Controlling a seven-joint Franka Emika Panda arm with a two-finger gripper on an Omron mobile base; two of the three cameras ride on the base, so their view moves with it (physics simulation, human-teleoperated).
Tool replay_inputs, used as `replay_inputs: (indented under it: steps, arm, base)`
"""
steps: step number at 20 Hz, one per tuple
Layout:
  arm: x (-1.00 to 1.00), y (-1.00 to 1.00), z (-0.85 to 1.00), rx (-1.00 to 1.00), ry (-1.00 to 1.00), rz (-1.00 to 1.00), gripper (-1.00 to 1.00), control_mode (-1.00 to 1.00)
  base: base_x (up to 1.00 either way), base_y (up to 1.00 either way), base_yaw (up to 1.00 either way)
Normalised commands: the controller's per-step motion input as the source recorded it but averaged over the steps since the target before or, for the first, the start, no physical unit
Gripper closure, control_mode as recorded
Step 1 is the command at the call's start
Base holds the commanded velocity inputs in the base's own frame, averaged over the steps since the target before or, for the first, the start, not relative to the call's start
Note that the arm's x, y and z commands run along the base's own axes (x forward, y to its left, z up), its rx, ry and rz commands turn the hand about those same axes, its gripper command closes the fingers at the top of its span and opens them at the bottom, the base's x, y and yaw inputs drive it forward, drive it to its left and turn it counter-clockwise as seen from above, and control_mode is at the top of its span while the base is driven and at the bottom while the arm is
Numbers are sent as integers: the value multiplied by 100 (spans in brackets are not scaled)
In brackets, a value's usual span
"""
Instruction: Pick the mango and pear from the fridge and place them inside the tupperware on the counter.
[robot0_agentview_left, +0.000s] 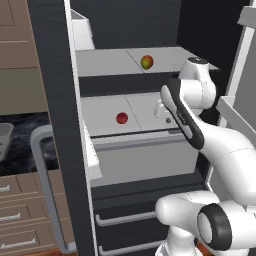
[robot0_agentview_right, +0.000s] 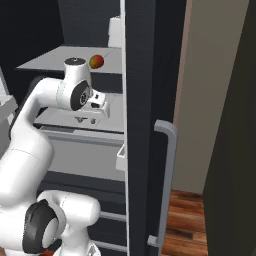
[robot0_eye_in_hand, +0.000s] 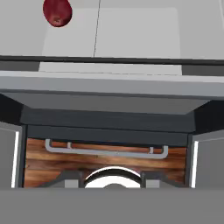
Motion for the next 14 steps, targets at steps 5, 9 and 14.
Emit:
replay_inputs:
  steps: [5, 9, 14]
  arm:
    - [-20, 35, 0, -9, -77, -1, -100, -100]
    - [43, 74, 0, -7, -53, -22, -100, -100]
    - [74, 34, -1, 0, 1, -4, -100, -100]
  base:
    - [0, 0, 0]
    - [0, 0, 0]
    - [0, 0, 0]
